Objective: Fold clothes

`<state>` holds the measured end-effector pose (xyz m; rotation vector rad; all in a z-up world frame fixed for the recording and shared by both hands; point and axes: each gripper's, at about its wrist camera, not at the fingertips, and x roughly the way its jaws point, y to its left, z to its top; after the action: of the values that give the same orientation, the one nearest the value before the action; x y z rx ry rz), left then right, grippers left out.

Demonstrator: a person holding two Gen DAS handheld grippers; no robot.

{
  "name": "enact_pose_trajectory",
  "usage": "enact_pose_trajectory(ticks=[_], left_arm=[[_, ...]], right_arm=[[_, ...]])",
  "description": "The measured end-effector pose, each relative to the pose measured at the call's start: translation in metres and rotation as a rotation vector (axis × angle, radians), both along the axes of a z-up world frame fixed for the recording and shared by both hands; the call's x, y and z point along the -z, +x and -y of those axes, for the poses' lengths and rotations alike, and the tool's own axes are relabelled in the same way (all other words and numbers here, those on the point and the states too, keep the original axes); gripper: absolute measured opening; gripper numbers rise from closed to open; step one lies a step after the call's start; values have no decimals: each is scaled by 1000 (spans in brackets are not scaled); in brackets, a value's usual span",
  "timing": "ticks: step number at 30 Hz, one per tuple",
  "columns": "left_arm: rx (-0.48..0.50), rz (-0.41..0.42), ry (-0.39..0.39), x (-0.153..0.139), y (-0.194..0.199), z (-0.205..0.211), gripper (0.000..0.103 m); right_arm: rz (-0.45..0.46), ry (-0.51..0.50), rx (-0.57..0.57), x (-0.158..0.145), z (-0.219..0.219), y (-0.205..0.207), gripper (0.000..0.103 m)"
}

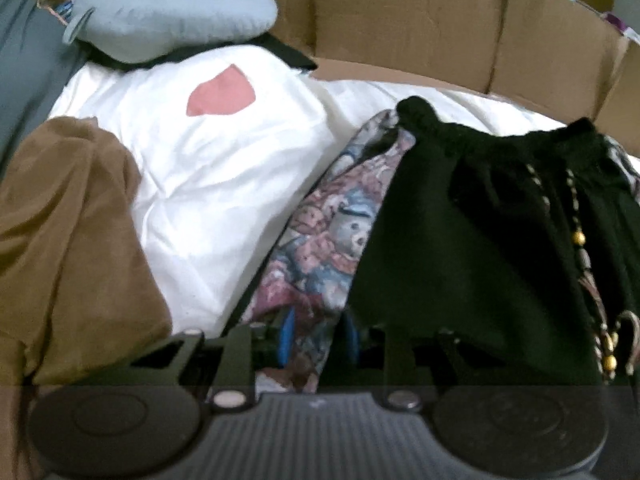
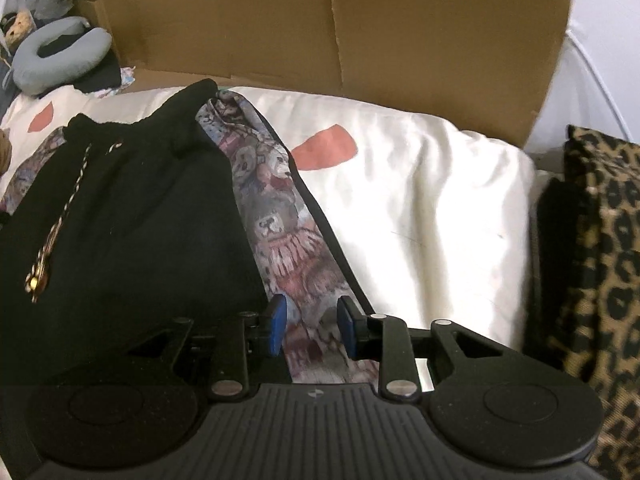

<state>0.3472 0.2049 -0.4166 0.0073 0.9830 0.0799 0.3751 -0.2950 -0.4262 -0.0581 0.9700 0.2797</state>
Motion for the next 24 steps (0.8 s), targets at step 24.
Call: enact_pose_trajectory(ticks=[24], left_arm=[[-68, 86, 2, -29, 26, -6, 23]], right_arm=[[65, 61, 98, 0, -25, 61, 21]])
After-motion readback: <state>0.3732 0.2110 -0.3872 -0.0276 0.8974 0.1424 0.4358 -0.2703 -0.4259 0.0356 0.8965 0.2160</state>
